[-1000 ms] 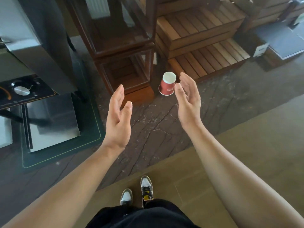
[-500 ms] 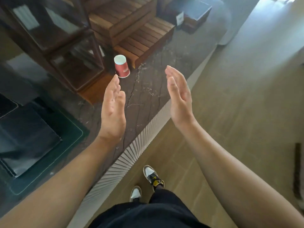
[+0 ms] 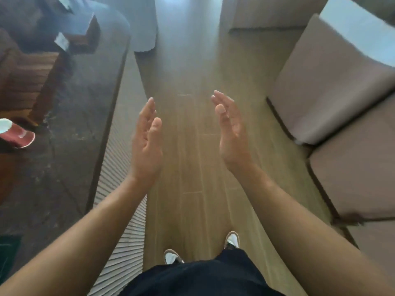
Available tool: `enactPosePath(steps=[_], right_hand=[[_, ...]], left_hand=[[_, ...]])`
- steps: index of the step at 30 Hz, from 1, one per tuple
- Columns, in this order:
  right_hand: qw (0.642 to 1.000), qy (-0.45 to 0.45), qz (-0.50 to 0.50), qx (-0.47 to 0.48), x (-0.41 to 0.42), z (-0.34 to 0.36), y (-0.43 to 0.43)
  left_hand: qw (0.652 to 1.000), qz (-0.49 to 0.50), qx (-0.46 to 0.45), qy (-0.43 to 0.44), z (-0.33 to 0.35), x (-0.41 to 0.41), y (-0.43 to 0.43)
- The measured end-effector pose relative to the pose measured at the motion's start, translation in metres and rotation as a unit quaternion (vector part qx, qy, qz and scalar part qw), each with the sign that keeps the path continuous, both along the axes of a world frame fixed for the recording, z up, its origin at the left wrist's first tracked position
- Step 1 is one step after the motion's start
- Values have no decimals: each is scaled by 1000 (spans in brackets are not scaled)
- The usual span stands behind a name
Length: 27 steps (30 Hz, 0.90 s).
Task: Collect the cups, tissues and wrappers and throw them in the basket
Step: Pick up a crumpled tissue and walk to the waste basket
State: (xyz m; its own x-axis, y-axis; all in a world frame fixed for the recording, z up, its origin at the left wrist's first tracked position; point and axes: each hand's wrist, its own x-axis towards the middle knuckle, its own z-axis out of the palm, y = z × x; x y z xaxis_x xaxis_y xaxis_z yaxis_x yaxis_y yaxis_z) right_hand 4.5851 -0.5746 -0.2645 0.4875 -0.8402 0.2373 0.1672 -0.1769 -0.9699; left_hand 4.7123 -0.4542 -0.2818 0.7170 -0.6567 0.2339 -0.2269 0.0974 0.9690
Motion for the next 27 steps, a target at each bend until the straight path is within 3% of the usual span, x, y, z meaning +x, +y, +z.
enactPosePath(steps=[7, 15, 22, 27], right_hand=[[981, -14, -196, 6, -172, 12, -25], [924, 5, -382, 4, -407, 7, -19], [858, 1, -514, 10, -595, 2, 38], [768, -16, -640, 26, -699, -5, 110]], left_hand=[[985, -169, -33, 25, 20, -131, -85], [931, -363, -21, 23, 26, -352, -141], [848, -530, -18, 8, 23, -555, -149], [750, -662, -6, -6, 16, -683, -126]])
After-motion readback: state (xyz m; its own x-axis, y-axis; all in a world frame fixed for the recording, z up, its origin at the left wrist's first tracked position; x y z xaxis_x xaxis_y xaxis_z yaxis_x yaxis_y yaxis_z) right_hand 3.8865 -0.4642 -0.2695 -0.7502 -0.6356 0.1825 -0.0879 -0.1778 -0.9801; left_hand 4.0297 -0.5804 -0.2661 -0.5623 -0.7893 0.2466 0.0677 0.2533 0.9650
